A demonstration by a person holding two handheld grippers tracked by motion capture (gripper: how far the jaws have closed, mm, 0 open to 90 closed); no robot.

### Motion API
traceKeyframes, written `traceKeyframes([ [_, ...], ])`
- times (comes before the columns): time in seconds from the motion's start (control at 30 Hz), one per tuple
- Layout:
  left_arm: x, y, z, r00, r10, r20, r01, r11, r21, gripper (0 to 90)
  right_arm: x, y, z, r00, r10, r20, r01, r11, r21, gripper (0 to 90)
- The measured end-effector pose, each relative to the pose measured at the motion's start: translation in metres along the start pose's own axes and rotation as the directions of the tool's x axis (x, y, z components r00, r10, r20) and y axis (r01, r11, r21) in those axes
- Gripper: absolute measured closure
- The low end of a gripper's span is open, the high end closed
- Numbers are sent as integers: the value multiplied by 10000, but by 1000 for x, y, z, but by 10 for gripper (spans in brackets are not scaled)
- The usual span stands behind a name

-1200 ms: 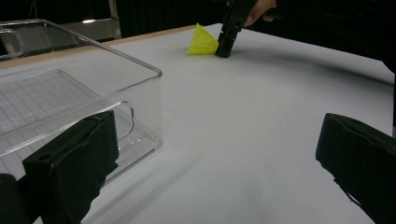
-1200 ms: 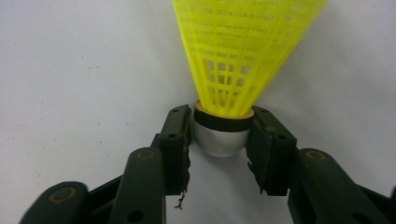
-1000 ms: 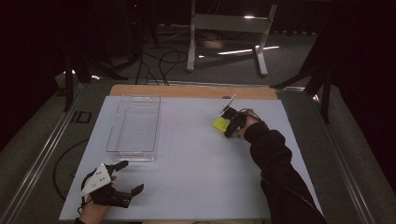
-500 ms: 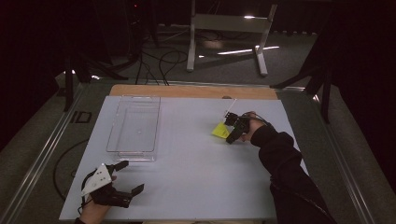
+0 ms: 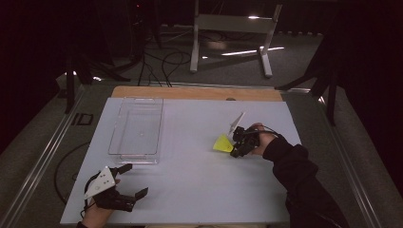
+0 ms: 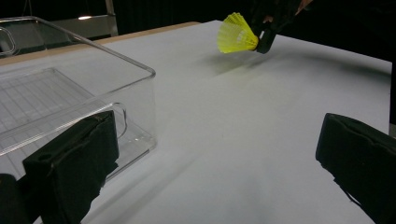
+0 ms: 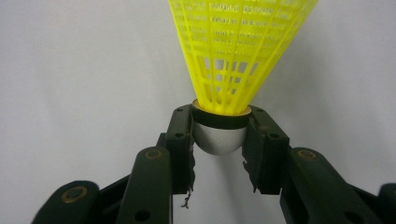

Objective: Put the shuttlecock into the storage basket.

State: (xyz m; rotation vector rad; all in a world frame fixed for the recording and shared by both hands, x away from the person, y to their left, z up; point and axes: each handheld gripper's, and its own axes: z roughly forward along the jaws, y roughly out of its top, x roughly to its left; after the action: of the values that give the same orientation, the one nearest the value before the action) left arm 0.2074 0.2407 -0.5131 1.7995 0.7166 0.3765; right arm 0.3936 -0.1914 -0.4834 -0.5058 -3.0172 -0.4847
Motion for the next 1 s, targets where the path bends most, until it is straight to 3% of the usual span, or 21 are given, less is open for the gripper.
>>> traceKeyframes([
  [0.2, -1, 2, 2, 9999, -77, 84, 76, 10000, 46, 4, 12, -8, 2, 9990, -72, -437, 64, 9998, -182, 654],
  [0.37, -3, 7, 5, 9998, -5, 198, -2, 9994, 356, 4, 26, -12, 3, 9953, -605, -757, 584, 9979, -293, 654],
  [0.63, -3, 23, 14, 9995, -299, 79, 288, 9930, 1149, 4, 40, -10, -6, 9918, -1130, -602, 1108, 9931, -385, 654],
  [0.7, -3, 32, 19, 9990, -343, 300, 299, 9901, 1371, 4, 48, -7, -12, 9867, -1492, -639, 1457, 9877, -566, 654],
  [0.8, -3, 39, 23, 9985, -351, 418, 286, 9886, 1480, 4, 52, -4, -13, 9859, -1535, -663, 1497, 9870, -582, 654],
  [0.93, -6, 52, 30, 9969, -341, 705, 213, 9845, 1741, 4, 60, 1, -14, 9782, -1921, -794, 1875, 9803, -615, 654],
  [0.97, -7, 60, 35, 9946, -457, 930, 263, 9795, 1998, 5, 63, 2, -15, 9784, -1946, -692, 1907, 9799, -593, 654],
  [1.0, -7, 60, 35, 9946, -457, 930, 263, 9795, 1998, 4, 63, 2, -15, 9784, -1946, -692, 1907, 9799, -593, 654],
])
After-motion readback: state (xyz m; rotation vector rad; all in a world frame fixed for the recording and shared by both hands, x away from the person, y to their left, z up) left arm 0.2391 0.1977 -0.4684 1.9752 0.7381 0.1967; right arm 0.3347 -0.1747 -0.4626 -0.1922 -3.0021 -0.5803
